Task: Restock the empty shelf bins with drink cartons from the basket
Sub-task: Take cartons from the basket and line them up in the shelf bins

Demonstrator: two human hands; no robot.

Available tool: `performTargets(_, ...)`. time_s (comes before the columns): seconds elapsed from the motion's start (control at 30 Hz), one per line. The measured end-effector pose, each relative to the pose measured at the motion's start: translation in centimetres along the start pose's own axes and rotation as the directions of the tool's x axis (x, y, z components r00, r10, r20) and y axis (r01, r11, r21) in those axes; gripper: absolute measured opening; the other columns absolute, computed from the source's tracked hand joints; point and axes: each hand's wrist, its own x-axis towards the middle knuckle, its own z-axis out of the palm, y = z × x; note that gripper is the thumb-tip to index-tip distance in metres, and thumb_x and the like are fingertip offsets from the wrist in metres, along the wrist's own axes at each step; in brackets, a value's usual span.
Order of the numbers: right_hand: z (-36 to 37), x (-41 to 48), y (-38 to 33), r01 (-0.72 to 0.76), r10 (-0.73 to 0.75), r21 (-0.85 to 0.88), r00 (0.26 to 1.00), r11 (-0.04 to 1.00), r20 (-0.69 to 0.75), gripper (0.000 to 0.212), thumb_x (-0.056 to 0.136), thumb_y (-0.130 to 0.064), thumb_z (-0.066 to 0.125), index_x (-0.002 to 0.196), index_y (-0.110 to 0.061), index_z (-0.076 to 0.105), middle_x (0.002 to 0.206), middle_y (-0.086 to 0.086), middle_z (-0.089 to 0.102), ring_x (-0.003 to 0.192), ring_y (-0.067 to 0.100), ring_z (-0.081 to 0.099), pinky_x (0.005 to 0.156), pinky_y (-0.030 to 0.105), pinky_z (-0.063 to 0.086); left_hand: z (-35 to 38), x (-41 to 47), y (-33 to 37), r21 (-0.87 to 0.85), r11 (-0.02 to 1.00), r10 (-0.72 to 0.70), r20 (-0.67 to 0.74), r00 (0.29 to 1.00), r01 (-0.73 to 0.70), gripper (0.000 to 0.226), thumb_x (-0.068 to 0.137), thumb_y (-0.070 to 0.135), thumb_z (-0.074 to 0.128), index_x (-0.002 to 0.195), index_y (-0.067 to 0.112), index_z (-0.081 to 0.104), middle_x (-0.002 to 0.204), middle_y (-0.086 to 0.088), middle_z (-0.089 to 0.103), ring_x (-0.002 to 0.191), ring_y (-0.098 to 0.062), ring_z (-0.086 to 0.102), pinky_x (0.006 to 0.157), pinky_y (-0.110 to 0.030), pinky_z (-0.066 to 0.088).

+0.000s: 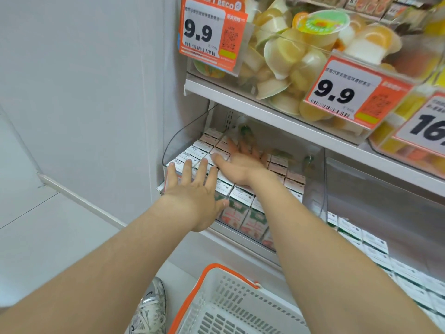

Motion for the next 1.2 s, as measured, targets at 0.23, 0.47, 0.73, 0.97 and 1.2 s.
performTargets(0.23, -0.2, -0.9, 1.2, 0.001, 0.002, 0.050, 0.999, 0.999, -0.053, 0.085, 0.098, -0.074, 0.020, 0.167, -0.028, 0.005, 0.175, 0.003, -0.007, 0.160, 0.035, -0.007, 0.127, 0.057, -0.005, -0.5, 0.6, 0.3, 0.031, 0.999, -0.010, 0.019, 1.000, 0.009, 0.086, 0.104, 0.067, 0.014, 0.162, 0.015, -0.023, 0.170, -0.008, -0.029, 0.157, -0.043, -0.018, 0.123, -0.068, -0.003)
performTargets(0.47, -0.8, -4.8, 2.5, -0.174, 0.177, 0.053, 0.982, 0.983, -0.073, 0.069, 0.100, -0.054, 0.023, 0.146, -0.009, 0.047, 0.154, 0.029, 0.042, 0.143, 0.046, 0.038, 0.118, 0.055, 0.034, -1.1, -0.1, 1.6, 0.011, 0.999, 0.035, -0.032, 0.999, -0.035, 0.082, 0.106, 0.056, 0.035, 0.163, 0.013, -0.005, 0.172, -0.012, -0.010, 0.156, -0.046, -0.001, 0.122, -0.067, 0.011)
performTargets(0.73, -3.5, -16.1, 4.5, 0.145, -0.216, -0.198, 0.884, 0.970, -0.414, 0.032, 0.093, -0.014, 0.050, 0.122, -0.006, 0.062, 0.128, 0.015, 0.061, 0.112, 0.036, 0.059, 0.090, 0.044, 0.051, -1.9, -3.7, 5.2, -0.020, 0.980, 0.194, -0.141, 0.971, -0.199, 0.068, 0.104, 0.050, 0.045, 0.155, 0.013, 0.019, 0.162, -0.014, 0.020, 0.152, -0.038, 0.018, 0.119, -0.060, 0.027)
performTargets(0.97, -3.3, -25.0, 13.3, 0.203, -0.286, -0.207, 0.786, 0.957, -0.548, 0.019, 0.075, -0.013, 0.050, 0.093, -0.015, 0.051, 0.092, 0.003, 0.047, 0.082, 0.028, 0.044, 0.069, 0.042, 0.040, -3.7, -7.6, 12.4, -0.097, 0.861, 0.379, -0.531, 0.758, -0.499, 0.023, 0.101, 0.039, 0.050, 0.119, 0.025, 0.047, 0.117, 0.001, 0.049, 0.108, -0.024, 0.050, 0.085, -0.042, 0.049)
performTargets(1.2, -4.8, -28.6, 21.0, -0.011, 0.009, -0.010, 0.978, 1.000, -0.207, 0.013, 0.088, -0.019, 0.050, 0.092, -0.029, 0.058, 0.078, -0.006, 0.058, 0.083, 0.028, 0.062, 0.067, 0.038, 0.051, -2.4, -9.3, 20.0, 0.022, 0.723, 0.598, -0.521, 0.609, -0.691, 0.023, 0.095, 0.019, 0.058, 0.113, 0.032, 0.064, 0.110, 0.010, 0.058, 0.107, -0.018, 0.055, 0.082, -0.036, 0.045)
